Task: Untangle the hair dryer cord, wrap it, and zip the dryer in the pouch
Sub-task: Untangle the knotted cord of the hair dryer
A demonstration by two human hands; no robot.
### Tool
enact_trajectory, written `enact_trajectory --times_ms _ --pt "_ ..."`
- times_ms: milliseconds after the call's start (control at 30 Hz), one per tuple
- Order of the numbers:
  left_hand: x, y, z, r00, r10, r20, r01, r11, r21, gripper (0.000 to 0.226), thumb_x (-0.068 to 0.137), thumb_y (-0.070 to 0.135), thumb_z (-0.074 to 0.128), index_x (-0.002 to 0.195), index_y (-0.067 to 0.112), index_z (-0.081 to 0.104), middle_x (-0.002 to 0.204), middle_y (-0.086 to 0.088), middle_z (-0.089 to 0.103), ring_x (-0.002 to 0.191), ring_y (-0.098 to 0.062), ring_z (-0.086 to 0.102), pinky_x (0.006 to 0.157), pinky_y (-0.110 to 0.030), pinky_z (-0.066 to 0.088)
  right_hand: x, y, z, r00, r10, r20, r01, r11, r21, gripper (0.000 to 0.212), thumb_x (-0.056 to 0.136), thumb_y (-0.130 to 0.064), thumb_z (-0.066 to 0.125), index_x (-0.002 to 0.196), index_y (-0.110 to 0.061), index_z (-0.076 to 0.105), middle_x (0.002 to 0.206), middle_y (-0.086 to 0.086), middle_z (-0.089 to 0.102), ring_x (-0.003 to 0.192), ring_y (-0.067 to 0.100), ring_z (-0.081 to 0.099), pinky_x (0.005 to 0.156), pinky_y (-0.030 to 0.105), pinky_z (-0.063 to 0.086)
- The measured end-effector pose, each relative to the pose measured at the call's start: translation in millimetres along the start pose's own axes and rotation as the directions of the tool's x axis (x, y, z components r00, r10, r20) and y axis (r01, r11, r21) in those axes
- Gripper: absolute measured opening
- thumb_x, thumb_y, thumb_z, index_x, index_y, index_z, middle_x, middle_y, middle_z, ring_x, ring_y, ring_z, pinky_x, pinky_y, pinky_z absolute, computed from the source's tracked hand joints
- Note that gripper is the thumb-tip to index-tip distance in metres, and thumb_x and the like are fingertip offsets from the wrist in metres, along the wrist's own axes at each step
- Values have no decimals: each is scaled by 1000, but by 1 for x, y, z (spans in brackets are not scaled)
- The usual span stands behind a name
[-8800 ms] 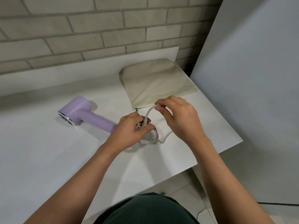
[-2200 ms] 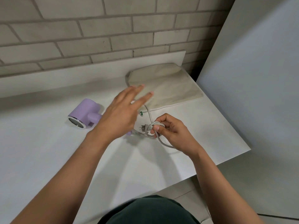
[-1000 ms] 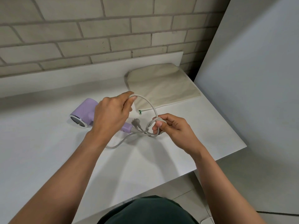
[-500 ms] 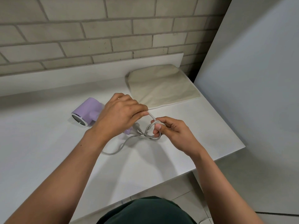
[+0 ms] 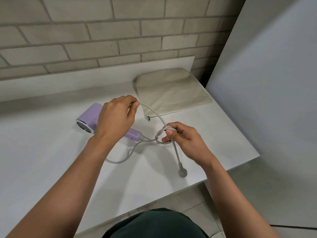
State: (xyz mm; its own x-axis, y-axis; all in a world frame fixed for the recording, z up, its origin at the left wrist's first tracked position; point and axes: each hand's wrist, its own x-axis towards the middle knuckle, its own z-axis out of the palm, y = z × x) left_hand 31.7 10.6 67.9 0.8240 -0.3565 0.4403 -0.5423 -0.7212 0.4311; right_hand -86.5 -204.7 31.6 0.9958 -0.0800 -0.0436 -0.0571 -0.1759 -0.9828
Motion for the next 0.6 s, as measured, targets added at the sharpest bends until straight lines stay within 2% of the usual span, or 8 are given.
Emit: enact_trajectory --times_ms 100,167,233,300,367,433,500,600 --pt "0 -4 1 981 162 109 -170 983 74 38 97 23 58 135 19 63 129 -5 66 115 -34 62 100 -48 47 -1 0 -2 1000 10 26 -9 1000 -27 13 105 -18 60 110 -14 71 90 11 78 92 18 76 85 13 50" --pt "0 -2 2 924 314 219 -333 941 57 46 96 32 54 140 23 61 135 -3 63 124 -29 58 109 -46 41 -1 -1 -3 999 1 51 1 999 -36 14 105 -18 60 110 -14 71 89 13 76 92 21 76 86 18 52" --pt "0 4 6 854 417 311 -445 895 24 43 98 44 49 133 27 67 126 2 69 118 -22 61 106 -43 43 2 -2 -2 997 -19 76 21 999 -26 13 105 -17 60 108 -13 71 89 15 73 89 24 76 88 26 55" --pt "-2 11 10 831 437 344 -469 883 9 42 100 52 43 119 29 73 101 7 75 95 -22 68 91 -42 52 3 -3 -1 996 -30 78 30 1000 -7 12 104 -16 60 106 -12 72 88 13 70 85 26 76 89 33 56" --pt "-4 18 9 870 366 330 -407 911 63 48 101 57 33 105 30 73 81 7 73 77 -28 66 74 -42 55 5 -3 -2 999 -27 41 26 999 25 13 104 -15 60 106 -8 72 88 11 70 82 27 76 89 37 57" --pt "-5 20 7 939 258 230 -289 950 115 51 101 59 27 103 28 68 74 5 73 73 -35 66 63 -41 53 5 -2 -4 1000 -21 -2 21 998 63 14 104 -14 61 107 -6 72 91 15 73 83 30 75 88 39 59" --pt "-2 17 4 985 115 128 -126 989 78 44 101 59 29 103 29 61 76 7 75 74 -32 70 63 -41 54 5 0 -4 1000 3 -10 -2 996 88 14 104 -13 61 108 -5 72 94 18 74 85 30 74 85 37 59" --pt "5 13 3 989 -45 138 37 998 57 37 105 56 33 101 29 58 82 11 75 80 -29 71 67 -43 56 4 2 -3 999 34 7 -35 996 83 14 104 -14 60 108 -6 71 92 16 74 82 28 71 78 34 57"
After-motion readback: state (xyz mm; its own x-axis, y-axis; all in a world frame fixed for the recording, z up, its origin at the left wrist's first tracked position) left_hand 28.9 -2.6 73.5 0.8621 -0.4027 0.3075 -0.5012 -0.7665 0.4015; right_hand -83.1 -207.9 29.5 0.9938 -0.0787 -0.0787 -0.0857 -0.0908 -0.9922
